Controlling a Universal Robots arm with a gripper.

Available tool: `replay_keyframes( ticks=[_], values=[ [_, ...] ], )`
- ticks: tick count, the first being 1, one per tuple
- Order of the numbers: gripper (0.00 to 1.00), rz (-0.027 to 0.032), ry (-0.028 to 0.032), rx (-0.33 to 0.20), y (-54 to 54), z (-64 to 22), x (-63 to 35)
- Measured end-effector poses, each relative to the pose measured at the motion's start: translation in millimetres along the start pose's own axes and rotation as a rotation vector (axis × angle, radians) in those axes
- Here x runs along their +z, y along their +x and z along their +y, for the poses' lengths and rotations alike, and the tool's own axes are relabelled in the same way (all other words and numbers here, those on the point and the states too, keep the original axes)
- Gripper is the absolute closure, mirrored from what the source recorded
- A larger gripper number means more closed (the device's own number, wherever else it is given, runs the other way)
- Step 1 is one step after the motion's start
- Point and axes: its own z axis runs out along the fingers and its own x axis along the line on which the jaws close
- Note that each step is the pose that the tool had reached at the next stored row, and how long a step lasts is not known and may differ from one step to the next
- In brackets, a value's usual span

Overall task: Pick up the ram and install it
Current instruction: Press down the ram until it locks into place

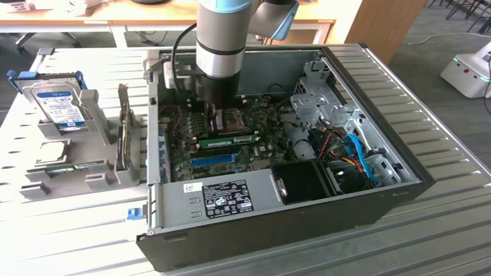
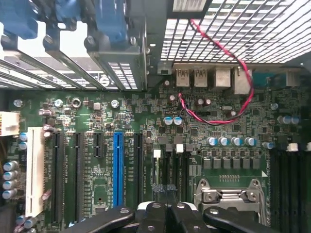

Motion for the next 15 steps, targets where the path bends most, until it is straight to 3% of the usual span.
replay_keyframes(
  ticks=[15],
  values=[
    [0.89, 0.0000, -0.0006, 0.000, -1.0, 1.8, -38.0]
  ],
)
